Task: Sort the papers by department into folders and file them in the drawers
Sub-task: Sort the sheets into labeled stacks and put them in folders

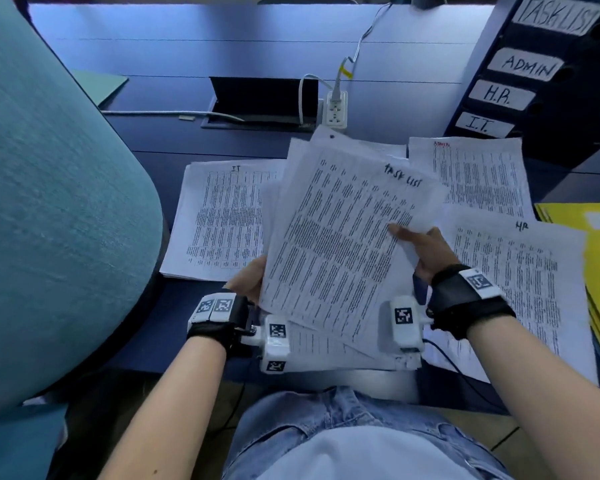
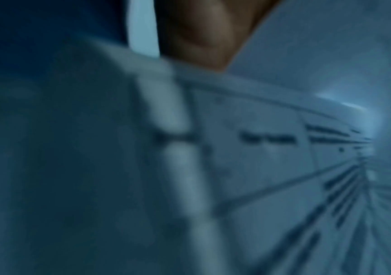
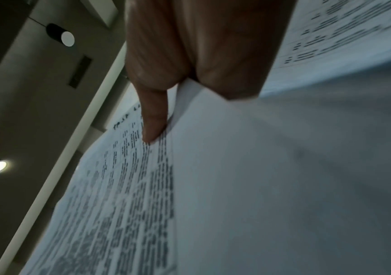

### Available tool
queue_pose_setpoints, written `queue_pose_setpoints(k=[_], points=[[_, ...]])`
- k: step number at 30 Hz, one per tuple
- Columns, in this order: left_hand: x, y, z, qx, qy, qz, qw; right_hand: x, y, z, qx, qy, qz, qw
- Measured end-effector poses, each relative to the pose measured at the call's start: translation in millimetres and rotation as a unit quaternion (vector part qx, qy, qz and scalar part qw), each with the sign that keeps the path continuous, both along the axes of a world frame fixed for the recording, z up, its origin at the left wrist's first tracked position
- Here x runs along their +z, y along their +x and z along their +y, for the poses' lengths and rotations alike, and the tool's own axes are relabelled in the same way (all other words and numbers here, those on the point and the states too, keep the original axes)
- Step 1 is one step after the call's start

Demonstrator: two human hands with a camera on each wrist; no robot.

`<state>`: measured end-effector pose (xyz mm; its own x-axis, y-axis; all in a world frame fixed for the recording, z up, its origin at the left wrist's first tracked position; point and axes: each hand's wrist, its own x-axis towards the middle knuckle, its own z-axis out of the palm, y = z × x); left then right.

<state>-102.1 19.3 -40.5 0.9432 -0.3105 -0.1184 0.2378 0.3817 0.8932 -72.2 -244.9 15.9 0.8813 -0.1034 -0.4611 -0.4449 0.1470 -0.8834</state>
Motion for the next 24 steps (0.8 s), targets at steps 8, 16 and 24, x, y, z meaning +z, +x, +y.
queue_pose_setpoints(k=[8, 16, 24], points=[[64.3, 50.6, 41.0, 0.186, 0.189, 0.074, 0.961, -22.2, 50.8, 3.3, -0.066, -0.011, 0.005, 0.998], [125.1, 97.6, 71.8, 0.363, 0.341, -0.109, 0.860, -32.8, 90.3, 3.8, 0.012, -0.307, 0.040, 0.951], [167.8, 123.3, 72.8, 0.390, 0.192, -0.126, 0.892, -12.1, 125.8, 4.7, 0.029, -0.484, 0.042, 0.874]])
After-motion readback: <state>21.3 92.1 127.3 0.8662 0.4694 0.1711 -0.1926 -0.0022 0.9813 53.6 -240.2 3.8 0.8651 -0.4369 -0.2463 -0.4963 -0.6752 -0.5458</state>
